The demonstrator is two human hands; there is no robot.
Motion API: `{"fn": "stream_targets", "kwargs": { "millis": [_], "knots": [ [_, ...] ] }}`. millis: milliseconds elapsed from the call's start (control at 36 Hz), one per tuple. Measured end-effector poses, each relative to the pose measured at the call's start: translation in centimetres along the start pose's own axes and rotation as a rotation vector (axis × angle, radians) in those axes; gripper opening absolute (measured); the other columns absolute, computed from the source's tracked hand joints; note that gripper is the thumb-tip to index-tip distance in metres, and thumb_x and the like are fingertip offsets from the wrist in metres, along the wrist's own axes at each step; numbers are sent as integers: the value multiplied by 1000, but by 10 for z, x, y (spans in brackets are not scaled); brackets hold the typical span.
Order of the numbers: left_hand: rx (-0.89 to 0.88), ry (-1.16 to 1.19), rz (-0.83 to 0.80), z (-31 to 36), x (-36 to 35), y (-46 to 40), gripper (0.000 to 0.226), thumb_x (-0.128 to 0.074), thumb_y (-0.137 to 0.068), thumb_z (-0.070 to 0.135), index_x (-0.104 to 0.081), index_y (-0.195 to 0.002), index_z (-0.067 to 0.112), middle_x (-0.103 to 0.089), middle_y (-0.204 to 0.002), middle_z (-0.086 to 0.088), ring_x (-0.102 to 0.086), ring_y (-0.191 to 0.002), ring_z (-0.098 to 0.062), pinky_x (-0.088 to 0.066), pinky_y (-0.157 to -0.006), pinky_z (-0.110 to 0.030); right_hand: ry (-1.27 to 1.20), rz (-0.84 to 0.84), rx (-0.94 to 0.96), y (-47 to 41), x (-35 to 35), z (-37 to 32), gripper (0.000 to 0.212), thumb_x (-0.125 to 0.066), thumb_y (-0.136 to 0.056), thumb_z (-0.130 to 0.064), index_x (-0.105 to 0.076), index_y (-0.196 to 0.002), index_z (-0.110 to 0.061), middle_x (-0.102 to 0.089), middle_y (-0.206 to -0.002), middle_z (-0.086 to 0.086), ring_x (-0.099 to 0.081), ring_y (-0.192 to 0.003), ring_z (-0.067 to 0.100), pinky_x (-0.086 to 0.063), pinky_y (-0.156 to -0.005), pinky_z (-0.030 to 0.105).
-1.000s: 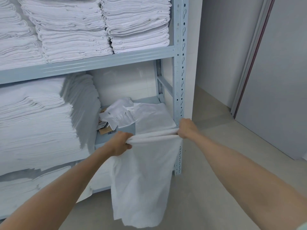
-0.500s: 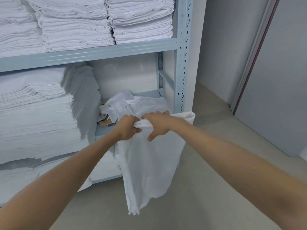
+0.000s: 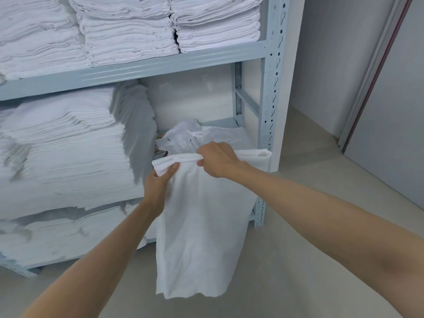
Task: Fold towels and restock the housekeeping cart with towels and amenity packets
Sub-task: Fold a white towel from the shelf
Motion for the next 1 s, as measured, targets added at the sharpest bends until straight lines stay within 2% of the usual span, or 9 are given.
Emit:
{"fn": "stream_targets", "kwargs": {
  "millis": [111, 222, 417, 556, 667, 750, 833, 889, 1000],
  "knots": [
    [21, -134, 15, -18, 1, 8, 60, -84, -53, 59, -75, -102, 27, -78, -100, 7, -72, -101, -21, -57, -87, -39, 22, 11, 12, -5, 7, -2, 9, -55, -99, -27, -59, -93, -21, -67, -101, 8, -63, -93, 27, -32, -69, 32],
    [-2, -308, -105, -43, 5, 13, 50, -96, -52, 42, -71, -96, 40, -75, -96, 21, -72, -85, -2, -56, -64, -17, 22, 27, 4, -7, 20, 2, 17, -55, -98, -28, -55, -82, -23, -64, -88, 3, -61, -82, 24, -32, -66, 31],
    [106, -260, -56, -82, -11, 0, 43, -93, -65, 14, -68, -99, 27, -75, -87, 14, -71, -80, -7, -54, -57, -18, 89, 78, -17, -10, 54, 10, 39, -54, -96, -22, -35, -62, -26, -45, -70, -5, -46, -72, 22, -23, -64, 30],
    [120, -233, -18, -99, -33, -9, 34, -84, -76, 7, -63, -92, 27, -69, -97, 2, -65, -89, -20, -54, -79, -37, 118, 103, -41, -12, 85, 26, 39, -53, -94, -19, -33, -62, -26, -39, -65, -7, -47, -71, 24, -26, -70, 31],
    [138, -188, -18, -105, -53, -15, 22, -79, -86, 21, -60, -88, 33, -67, -96, 8, -62, -88, -13, -48, -82, -38, 134, 153, -64, -11, 108, 47, 40, -53, -91, -15, -32, -60, -25, -41, -63, -7, -48, -70, 25, -24, -69, 32],
    [133, -208, -94, -100, -69, -22, 15, -72, -92, 30, -59, -99, 33, -65, -101, 13, -60, -95, -17, -45, -87, -39, 145, 186, -105, -12, 116, 65, 37, -52, -92, -14, -35, -61, -25, -47, -68, -5, -47, -70, 26, -28, -73, 33],
    [132, -286, -174, -91, -84, -31, 26, -66, -96, 33, -59, -119, 23, -64, -116, 3, -57, -109, -23, -43, -94, -39, 152, 229, -191, -15, 123, 92, 21, -51, -97, -19, -48, -76, -23, -53, -82, -2, -48, -77, 25, -28, -76, 35],
    [119, -338, -219, -84, -90, -35, 30, -64, -97, 34, -60, -123, 19, -64, -119, 1, -58, -110, -21, -43, -93, -37, 157, 251, -276, -19, 123, 113, 12, -51, -99, -19, -54, -87, -21, -55, -86, -1, -49, -82, 25, -27, -78, 36],
    [61, -417, -285, -71, -101, -35, 28, -66, -95, 38, -64, -117, 20, -69, -110, 4, -63, -100, -14, -48, -80, -32, 157, 252, -431, -24, 115, 154, 11, -49, -100, -18, -52, -90, -21, -55, -92, 1, -45, -101, 24, -31, -89, 43]
  ]
}}
Point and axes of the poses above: each hand's wrist, its own y-axis away from the middle knuckle, its own x-axis out of the back of the hand, z = x × y, the point moved 5 cm from there along -y, towards the middle knuckle
